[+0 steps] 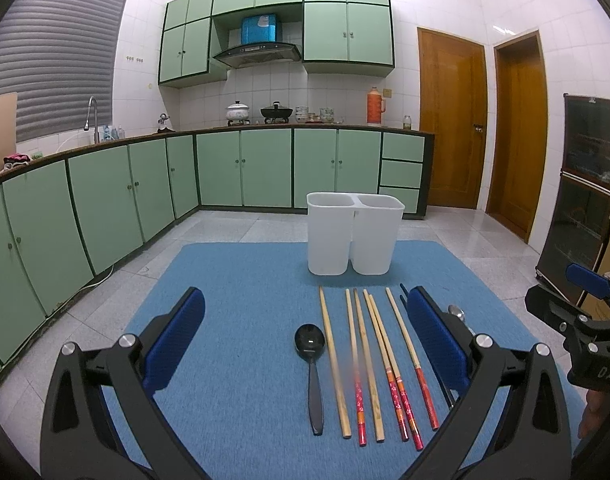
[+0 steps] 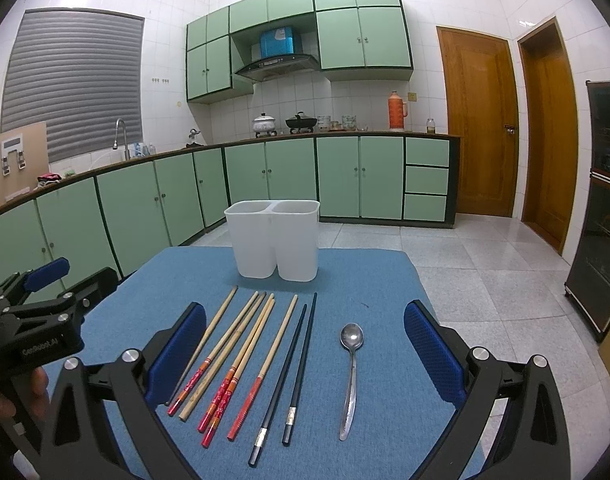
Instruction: Organize utensils
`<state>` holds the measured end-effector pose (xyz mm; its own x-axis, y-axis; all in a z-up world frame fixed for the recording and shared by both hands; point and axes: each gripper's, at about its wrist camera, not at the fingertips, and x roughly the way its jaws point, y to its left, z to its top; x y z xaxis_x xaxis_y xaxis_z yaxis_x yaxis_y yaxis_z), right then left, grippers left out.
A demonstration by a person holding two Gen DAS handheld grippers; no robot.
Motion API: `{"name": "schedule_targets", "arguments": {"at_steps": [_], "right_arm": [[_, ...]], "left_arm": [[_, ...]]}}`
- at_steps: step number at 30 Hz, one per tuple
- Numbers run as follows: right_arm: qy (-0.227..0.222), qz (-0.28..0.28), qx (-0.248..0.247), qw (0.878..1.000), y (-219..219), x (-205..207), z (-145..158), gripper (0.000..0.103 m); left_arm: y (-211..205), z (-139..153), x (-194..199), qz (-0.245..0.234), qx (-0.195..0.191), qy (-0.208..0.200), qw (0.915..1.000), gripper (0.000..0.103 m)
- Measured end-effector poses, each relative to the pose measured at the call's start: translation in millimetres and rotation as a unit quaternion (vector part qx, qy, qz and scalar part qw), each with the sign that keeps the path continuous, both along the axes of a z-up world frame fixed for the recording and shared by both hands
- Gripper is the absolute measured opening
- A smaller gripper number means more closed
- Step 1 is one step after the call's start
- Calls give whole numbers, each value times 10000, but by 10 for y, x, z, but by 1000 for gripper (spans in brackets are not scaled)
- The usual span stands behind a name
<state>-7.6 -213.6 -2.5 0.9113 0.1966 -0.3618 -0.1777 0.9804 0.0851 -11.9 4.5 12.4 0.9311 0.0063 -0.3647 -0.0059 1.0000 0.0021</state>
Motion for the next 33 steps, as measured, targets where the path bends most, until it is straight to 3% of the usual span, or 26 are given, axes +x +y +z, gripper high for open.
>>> {"name": "schedule_targets", "arguments": {"at_steps": [33], "right_arm": [[-10,6,-3,10000,13,31,22,97]], "left_arm": [[20,11,38,24,6,-21,10000,98]]}}
